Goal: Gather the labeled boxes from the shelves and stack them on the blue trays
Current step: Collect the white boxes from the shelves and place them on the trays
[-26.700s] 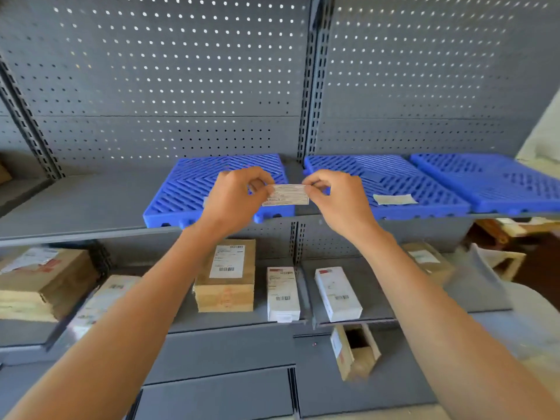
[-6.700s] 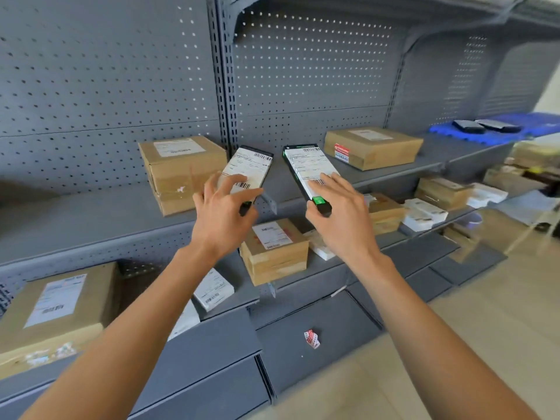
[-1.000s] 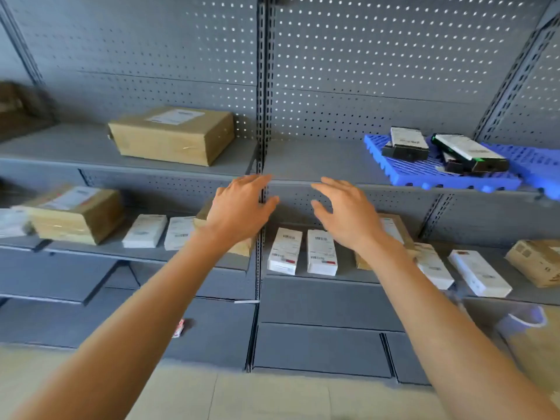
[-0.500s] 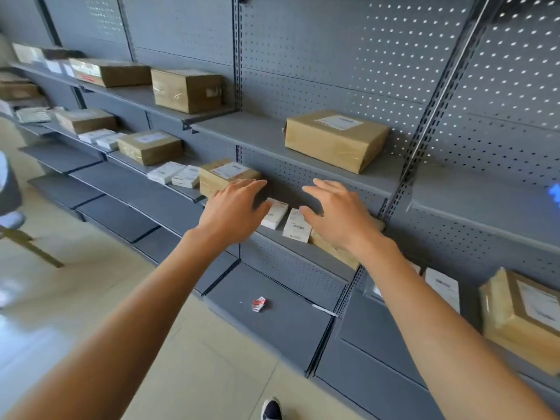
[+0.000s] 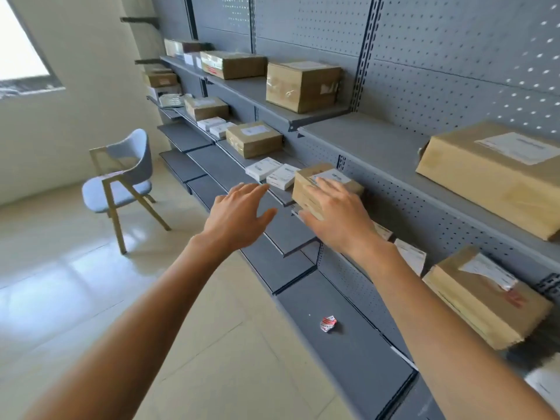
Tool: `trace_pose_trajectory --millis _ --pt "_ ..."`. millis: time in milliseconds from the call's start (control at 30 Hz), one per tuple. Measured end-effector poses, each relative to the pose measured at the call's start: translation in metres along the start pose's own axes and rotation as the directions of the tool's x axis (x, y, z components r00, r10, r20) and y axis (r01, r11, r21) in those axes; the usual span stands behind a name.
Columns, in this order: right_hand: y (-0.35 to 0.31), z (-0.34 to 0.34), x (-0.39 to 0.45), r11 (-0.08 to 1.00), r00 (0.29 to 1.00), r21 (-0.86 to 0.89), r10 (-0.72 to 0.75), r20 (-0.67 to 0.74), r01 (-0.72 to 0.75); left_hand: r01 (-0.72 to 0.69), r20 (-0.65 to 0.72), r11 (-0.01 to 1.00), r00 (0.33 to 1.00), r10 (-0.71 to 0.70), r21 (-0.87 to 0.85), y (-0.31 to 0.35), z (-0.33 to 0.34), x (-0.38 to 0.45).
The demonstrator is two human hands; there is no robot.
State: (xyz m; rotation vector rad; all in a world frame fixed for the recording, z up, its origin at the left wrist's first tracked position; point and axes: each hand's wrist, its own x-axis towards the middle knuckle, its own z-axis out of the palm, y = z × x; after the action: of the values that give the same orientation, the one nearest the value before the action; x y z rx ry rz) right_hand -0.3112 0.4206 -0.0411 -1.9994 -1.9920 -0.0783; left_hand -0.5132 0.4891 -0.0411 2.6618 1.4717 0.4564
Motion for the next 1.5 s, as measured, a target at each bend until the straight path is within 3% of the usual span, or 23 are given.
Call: trace_pose_trajectory --millis 267,667,1033,1500 --pt "-0.009 0.038 0.112 0.987 0.990 0.093 -0.132 0.041 0.127 0.145 -0.044 0.989 0.988 -0.145 -0.009 -0.056 0.001 0.053" --pt "-0.136 0.105 0.272 0.925 0.934 0.161 -0.355 0.036 0.345 0.336 -0.209 0.942 0.919 -0.334 -0.024 -0.238 -0.024 0.087" --pt "-0.249 0.152 0.399 0.929 0.945 0.184 -0.326 -0.002 0.321 0.362 -0.220 0.930 0.904 -0.366 -0.060 -0.416 -0.052 0.145" --pt "-0.256 0.223 0.564 0.926 0.955 0.238 -0.295 -0.033 0.294 0.353 -0.199 0.935 0.916 -0.347 -0.004 -0.527 -0.030 0.278"
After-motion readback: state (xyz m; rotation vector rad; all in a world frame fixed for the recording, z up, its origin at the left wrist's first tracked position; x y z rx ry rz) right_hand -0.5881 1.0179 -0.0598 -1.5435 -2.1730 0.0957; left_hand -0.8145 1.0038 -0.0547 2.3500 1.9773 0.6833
